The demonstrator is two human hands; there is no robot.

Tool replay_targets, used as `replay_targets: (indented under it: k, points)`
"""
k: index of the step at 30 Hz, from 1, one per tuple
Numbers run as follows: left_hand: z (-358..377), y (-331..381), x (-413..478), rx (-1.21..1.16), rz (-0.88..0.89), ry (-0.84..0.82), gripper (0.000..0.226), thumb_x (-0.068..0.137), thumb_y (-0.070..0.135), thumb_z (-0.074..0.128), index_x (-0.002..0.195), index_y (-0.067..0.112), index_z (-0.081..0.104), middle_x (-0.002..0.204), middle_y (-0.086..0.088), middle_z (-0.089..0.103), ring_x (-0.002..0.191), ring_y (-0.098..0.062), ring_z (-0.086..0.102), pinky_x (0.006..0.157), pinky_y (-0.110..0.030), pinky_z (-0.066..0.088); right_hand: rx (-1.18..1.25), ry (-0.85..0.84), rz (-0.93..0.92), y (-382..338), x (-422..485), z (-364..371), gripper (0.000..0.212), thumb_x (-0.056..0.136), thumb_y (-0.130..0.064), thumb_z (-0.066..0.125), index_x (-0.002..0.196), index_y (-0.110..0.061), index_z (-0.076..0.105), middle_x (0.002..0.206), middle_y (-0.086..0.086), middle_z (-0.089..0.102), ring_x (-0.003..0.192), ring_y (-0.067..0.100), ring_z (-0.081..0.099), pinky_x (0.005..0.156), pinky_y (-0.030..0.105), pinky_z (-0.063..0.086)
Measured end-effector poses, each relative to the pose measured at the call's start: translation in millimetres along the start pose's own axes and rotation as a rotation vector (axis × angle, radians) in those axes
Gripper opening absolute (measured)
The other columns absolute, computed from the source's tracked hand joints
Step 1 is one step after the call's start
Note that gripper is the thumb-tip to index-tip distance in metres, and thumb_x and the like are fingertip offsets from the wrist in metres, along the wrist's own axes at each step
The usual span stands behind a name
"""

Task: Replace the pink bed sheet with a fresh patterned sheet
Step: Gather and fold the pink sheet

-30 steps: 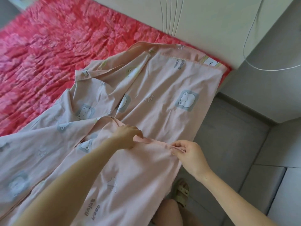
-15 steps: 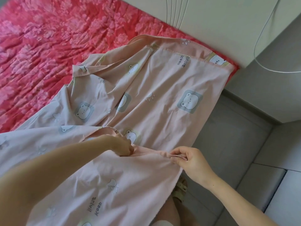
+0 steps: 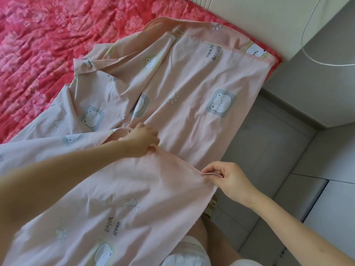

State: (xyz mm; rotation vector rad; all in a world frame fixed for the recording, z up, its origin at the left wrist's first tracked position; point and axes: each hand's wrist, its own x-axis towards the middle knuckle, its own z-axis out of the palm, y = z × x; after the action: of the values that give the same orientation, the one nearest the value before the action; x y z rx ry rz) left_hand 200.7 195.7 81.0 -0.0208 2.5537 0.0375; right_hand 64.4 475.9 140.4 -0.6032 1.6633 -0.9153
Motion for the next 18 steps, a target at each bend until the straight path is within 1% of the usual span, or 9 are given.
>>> replay_targets:
  k: [2,3,5,7,9,11,13,15,18]
  points:
    - [-4.0,-1.2,5.1,-0.127,0.022,0.212,0.011,0.079,0.035,0.069,0.081,0.024,0.069,0.103,0.005,0.059,0.107,-0.023,0.051,0.095,-0.04,0.029,0.008,0.001,-0.007,-2.9,-1.9,0.0,0.019,0.088,-0.006,0.064,0.082,-0.023,0.071,0.083,-0.01,0.072,0.08,0.002,0.066,0.071,0.012,0.049]
    - [-5.7,3.0,8.8,-0.131,0.054,0.213,0.011,0.077,0.035,0.071,0.081,0.024,0.069,0.111,0.006,0.06,0.115,-0.023,0.049,0.098,-0.039,0.026,0.011,0.001,-0.009,-4.2,-2.8,0.9,0.019,0.088,-0.006,0.064,0.082,-0.023,0.071,0.083,-0.01,0.072,0.08,0.001,0.066,0.071,0.012,0.049]
    - [5.3,8.8,19.4,-0.124,0.126,0.009,0.013,0.081,0.034,0.066,0.091,0.026,0.066,0.127,0.01,0.055,0.132,-0.018,0.037,0.109,-0.037,0.017,0.007,-0.005,-0.013,-6.9,-4.6,1.9,0.02,0.087,-0.006,0.064,0.082,-0.024,0.071,0.084,-0.011,0.072,0.082,0.001,0.066,0.072,0.012,0.048]
    - [18.1,15.8,30.8,-0.217,0.055,-0.309,0.019,0.083,0.03,0.062,0.101,0.027,0.061,0.116,0.01,0.057,0.127,-0.016,0.038,0.114,-0.038,0.017,0.001,-0.019,-0.011,-8.7,-5.2,0.5,0.02,0.088,-0.006,0.064,0.082,-0.025,0.071,0.084,-0.011,0.072,0.083,0.001,0.066,0.073,0.011,0.048]
    - [29.9,9.7,34.7,-0.347,-0.034,-0.449,0.025,0.081,0.026,0.063,0.105,0.028,0.056,0.096,0.007,0.055,0.11,-0.018,0.04,0.101,-0.037,0.037,-0.008,-0.008,-0.004,-8.1,-4.0,-2.1,0.02,0.087,-0.008,0.065,0.082,-0.026,0.07,0.084,-0.011,0.072,0.083,0.001,0.066,0.074,0.012,0.048]
    - [38.4,-3.3,29.5,-0.348,-0.095,-0.552,0.032,0.081,0.02,0.061,0.111,0.029,0.053,0.099,0.004,0.052,0.101,-0.018,0.044,0.085,-0.034,0.045,-0.014,0.009,0.011,-6.6,-1.8,-6.2,0.019,0.087,-0.008,0.065,0.081,-0.025,0.071,0.084,-0.01,0.072,0.083,0.003,0.066,0.074,0.013,0.049]
    - [45.8,-16.2,18.6,-0.289,-0.123,-0.541,0.027,0.083,0.018,0.054,0.107,0.03,0.054,0.09,0.01,0.05,0.09,-0.016,0.049,0.082,-0.031,0.046,-0.014,0.013,0.028,-6.1,1.7,-9.3,0.016,0.087,-0.009,0.066,0.082,-0.023,0.071,0.085,-0.007,0.072,0.084,0.005,0.067,0.076,0.014,0.05]
    - [45.0,-35.3,10.5,-0.137,-0.129,-0.406,0.015,0.087,0.024,0.049,0.095,0.032,0.059,0.078,0.013,0.051,0.087,-0.017,0.053,0.088,-0.029,0.042,-0.012,0.03,0.044,-8.7,7.3,-12.6,0.01,0.087,-0.01,0.066,0.085,-0.018,0.072,0.084,-0.004,0.073,0.083,0.006,0.067,0.075,0.015,0.05]
    - [34.7,-80.1,-5.2,-0.19,-0.367,-0.137,0.013,0.092,0.035,0.053,0.089,0.028,0.064,0.088,0.007,0.066,0.093,-0.019,0.057,0.092,-0.029,0.031,0.025,0.089,0.036,-20.8,18.1,-18.3,0.005,0.086,-0.01,0.068,0.087,-0.014,0.072,0.082,-0.001,0.073,0.082,0.008,0.068,0.077,0.017,0.051]
